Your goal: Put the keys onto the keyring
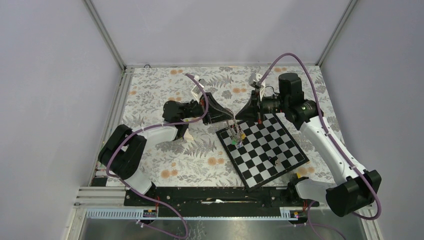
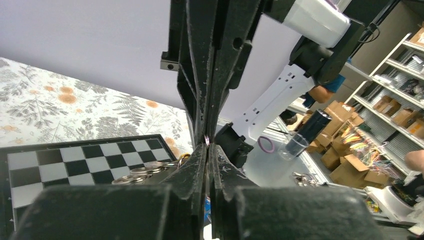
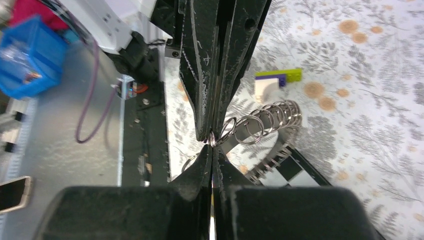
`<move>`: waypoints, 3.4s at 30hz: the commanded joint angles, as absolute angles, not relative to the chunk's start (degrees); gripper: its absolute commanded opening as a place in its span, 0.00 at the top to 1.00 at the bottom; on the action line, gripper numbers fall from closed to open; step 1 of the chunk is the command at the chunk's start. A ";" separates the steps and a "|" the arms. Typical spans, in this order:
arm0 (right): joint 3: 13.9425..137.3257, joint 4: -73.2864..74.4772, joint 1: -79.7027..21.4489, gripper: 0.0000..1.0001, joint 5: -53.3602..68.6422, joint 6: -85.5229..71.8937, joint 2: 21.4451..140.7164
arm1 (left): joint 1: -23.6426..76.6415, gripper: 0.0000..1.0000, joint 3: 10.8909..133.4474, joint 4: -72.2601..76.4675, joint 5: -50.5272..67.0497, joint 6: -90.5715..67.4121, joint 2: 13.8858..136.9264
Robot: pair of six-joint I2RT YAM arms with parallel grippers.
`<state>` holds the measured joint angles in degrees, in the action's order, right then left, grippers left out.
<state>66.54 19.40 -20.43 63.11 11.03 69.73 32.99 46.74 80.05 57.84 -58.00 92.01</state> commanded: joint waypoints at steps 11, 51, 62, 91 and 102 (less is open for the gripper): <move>81.55 43.81 -31.43 1.00 35.33 35.25 71.42 | 33.17 0.65 61.27 33.72 66.91 -14.79 87.37; 78.96 42.94 -32.34 1.00 35.94 33.18 73.62 | 35.16 0.74 65.04 19.78 69.94 -2.95 87.30; 78.61 42.47 -32.33 1.00 36.61 32.41 73.70 | 35.16 0.82 64.36 21.36 70.67 -3.96 87.22; 70.40 31.52 -17.24 0.46 52.36 21.31 61.23 | 35.29 1.00 51.74 90.88 71.80 -61.12 89.07; 68.26 29.92 -15.12 0.45 55.23 19.47 60.07 | 36.12 1.00 49.37 90.94 70.41 -61.89 83.78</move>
